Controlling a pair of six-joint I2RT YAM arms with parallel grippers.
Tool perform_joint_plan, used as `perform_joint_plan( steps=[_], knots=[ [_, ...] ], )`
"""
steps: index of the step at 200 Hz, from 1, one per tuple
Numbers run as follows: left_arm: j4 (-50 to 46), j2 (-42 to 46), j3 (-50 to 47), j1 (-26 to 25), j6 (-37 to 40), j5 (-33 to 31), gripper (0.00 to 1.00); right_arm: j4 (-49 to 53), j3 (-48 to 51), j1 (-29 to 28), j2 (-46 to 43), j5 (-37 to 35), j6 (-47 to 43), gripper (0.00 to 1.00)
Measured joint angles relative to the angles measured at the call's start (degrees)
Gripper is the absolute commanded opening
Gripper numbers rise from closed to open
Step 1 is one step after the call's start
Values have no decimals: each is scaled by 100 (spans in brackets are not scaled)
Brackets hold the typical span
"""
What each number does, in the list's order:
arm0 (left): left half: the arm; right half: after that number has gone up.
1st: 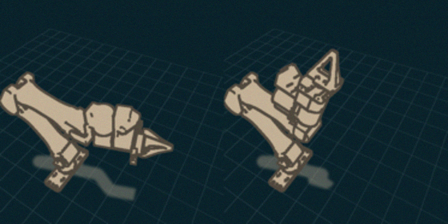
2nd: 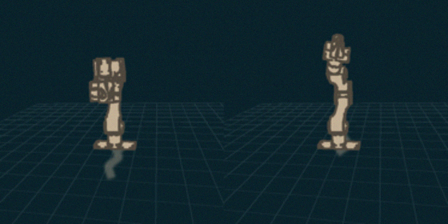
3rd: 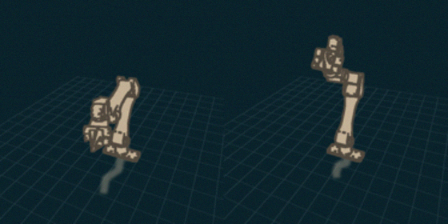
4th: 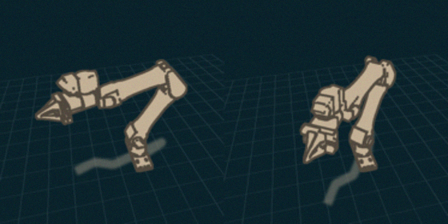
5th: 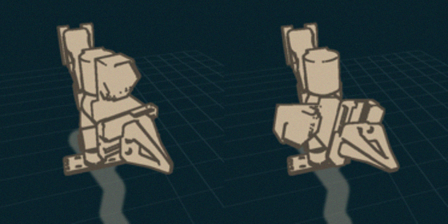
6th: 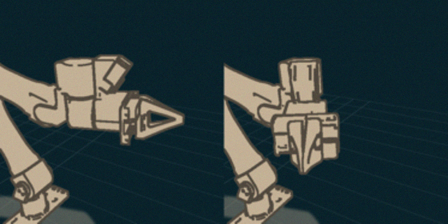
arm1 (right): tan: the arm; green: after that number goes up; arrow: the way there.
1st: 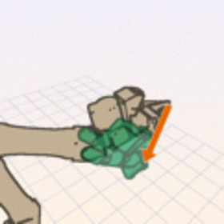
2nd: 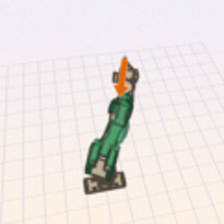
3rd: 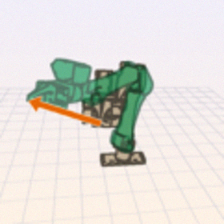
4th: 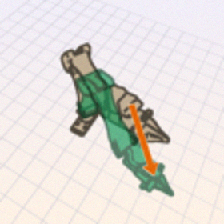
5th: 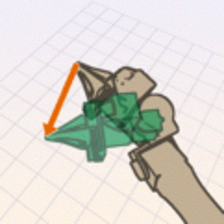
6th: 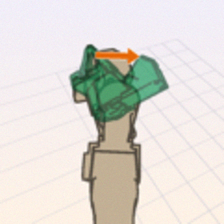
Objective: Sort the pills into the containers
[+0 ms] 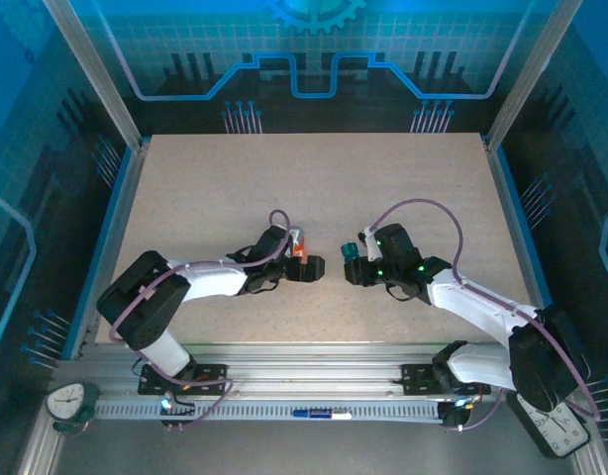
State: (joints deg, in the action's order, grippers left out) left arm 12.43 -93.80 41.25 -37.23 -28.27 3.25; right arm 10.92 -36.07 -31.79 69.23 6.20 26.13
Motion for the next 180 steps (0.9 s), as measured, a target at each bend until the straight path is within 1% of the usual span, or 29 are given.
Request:
perform_joint_plan(
  steps=[38, 85, 103, 130, 160, 180],
  knots=[
    [28, -286, 356, 136, 114, 179, 99, 22, 9, 4, -17, 2, -4, 40],
    [240, -197, 282, 136, 188, 651, 99, 155, 9, 33, -35, 31, -74, 41],
    [310, 188, -46, 136, 168, 804, 99, 199, 9, 26, -33, 33, -116, 41],
    [240, 1058, -466, 136, 136, 839, 99, 234, -52, -131, 142, 24, -190, 41],
    [-39, 1934, -511, 195, 101, 640, 99, 321, -404, -656, 647, -4, -313, 41],
    [-271, 2343, -516, 498, -28, 407, 99, 367, -789, -1064, 1062, -52, -439, 42]
  ],
)
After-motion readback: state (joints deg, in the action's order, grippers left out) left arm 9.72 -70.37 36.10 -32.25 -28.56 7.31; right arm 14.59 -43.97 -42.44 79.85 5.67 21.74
